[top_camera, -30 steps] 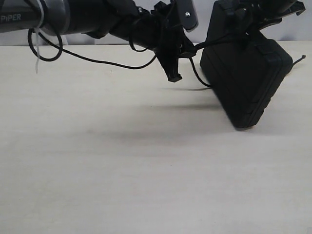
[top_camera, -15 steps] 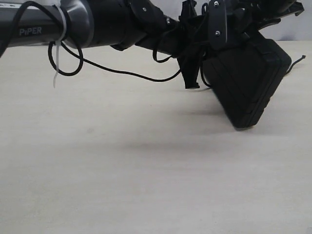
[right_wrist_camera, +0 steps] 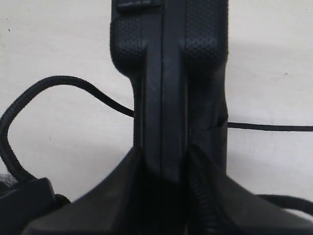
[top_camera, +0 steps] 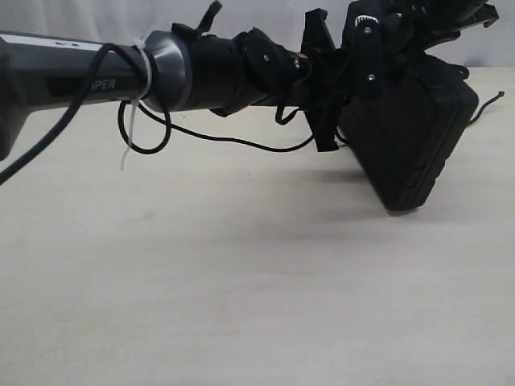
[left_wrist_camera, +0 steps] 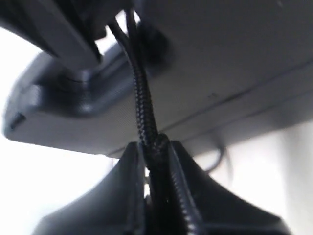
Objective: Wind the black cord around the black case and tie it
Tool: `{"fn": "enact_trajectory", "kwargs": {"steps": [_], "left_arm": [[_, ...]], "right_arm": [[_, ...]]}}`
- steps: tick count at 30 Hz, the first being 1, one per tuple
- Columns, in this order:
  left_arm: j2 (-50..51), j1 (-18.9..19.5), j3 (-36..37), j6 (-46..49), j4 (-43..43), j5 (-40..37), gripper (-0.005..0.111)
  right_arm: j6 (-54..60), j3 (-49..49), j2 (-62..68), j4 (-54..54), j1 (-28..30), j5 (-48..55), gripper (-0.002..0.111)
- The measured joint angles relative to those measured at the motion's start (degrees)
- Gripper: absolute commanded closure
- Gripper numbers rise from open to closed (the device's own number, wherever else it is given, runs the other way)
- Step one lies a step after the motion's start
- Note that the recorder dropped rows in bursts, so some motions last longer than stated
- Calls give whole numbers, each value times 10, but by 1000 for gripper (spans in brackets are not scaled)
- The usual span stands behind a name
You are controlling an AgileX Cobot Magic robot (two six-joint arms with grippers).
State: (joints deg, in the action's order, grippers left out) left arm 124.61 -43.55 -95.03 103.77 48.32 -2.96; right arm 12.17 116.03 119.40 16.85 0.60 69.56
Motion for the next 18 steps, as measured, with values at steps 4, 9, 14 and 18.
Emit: {"fn": "enact_trajectory", "kwargs": {"steps": [4,9,14,18], "left_arm": [[0,-23,0,0,0,56,107],[0,-35,0,0,0,80,107],[0,-40,0,0,0,77,107],[7,-47,-26,-1,0,56,107]], "right_arm": [[0,0,0,1,0,0,104],[0,0,0,1,0,0,104],[0,0,0,2,0,0,104],[0,0,1,2,0,0,104]]}}
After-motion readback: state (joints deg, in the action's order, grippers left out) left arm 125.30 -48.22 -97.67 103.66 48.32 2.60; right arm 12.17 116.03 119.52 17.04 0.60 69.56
